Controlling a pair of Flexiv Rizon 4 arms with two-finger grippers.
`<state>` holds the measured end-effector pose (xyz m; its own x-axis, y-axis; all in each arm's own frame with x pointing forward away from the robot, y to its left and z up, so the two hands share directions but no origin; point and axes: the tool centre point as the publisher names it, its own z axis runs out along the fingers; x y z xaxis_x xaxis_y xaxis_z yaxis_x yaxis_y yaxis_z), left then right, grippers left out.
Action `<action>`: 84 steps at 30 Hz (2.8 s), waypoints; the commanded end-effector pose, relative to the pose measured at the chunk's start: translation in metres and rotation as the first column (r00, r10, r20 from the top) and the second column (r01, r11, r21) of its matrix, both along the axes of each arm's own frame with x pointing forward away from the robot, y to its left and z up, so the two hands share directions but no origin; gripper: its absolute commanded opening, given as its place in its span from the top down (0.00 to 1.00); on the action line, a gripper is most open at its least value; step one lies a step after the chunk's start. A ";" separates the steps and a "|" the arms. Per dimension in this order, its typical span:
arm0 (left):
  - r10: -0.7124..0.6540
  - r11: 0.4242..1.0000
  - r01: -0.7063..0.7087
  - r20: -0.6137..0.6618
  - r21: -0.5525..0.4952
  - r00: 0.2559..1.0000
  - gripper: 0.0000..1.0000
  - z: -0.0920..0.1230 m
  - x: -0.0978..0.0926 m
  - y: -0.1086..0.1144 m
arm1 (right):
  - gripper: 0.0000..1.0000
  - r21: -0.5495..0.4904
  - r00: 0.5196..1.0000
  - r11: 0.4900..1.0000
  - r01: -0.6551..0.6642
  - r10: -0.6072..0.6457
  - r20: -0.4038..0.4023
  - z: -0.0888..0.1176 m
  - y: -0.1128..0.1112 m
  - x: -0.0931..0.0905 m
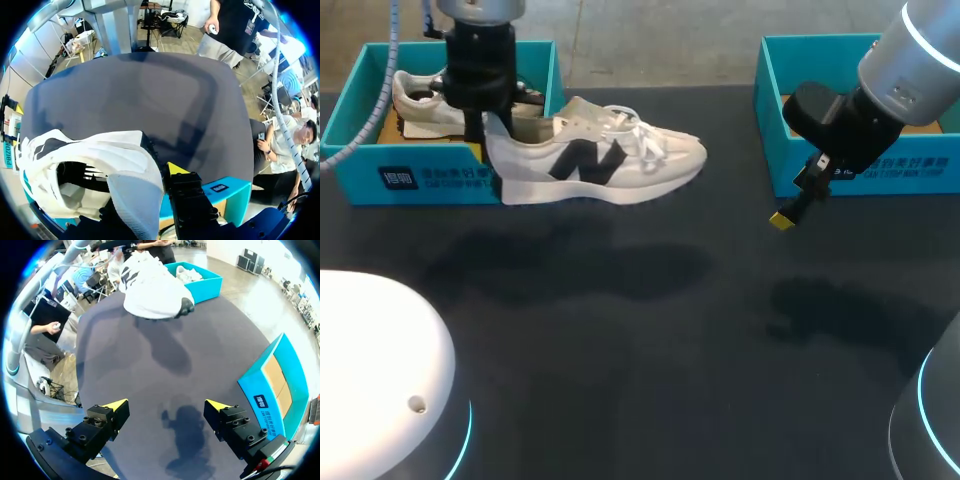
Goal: Take the shoe out of the shoebox, open the shoe tongue, remove and reinsert the insole, then place the shoe into the shoebox
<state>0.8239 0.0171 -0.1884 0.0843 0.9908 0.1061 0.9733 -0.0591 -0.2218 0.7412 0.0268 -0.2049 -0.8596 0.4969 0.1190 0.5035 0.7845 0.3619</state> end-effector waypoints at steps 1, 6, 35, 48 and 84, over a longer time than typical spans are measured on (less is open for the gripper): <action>0.006 1.000 -0.006 0.014 0.001 1.000 1.00 -0.004 -0.007 -0.019 | 0.00 -0.001 1.000 1.000 0.000 0.000 -0.002 0.000 0.000 0.001; 0.032 0.999 -0.033 0.017 0.006 0.999 1.00 -0.008 -0.018 -0.035 | 0.00 -0.001 1.000 1.000 0.000 0.000 -0.002 0.000 0.000 0.001; 0.072 0.997 -0.072 -0.013 -0.008 0.997 1.00 -0.018 -0.041 -0.050 | 0.00 -0.001 1.000 1.000 0.000 0.000 -0.002 0.000 0.000 0.001; 0.064 0.998 -0.064 0.025 0.020 0.998 1.00 -0.034 -0.054 -0.052 | 0.00 -0.001 1.000 1.000 0.000 0.000 -0.002 0.000 0.000 0.001; 0.017 1.000 -0.019 0.131 0.015 0.991 1.00 -0.182 -0.073 -0.081 | 0.00 -0.001 1.000 1.000 0.000 0.000 -0.002 0.000 0.000 0.001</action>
<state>0.7567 -0.0653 -0.3644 0.0522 0.9893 0.1360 0.9937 -0.0379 -0.1058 0.7412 0.0268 -0.2049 -0.8597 0.4968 0.1190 0.5034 0.7846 0.3619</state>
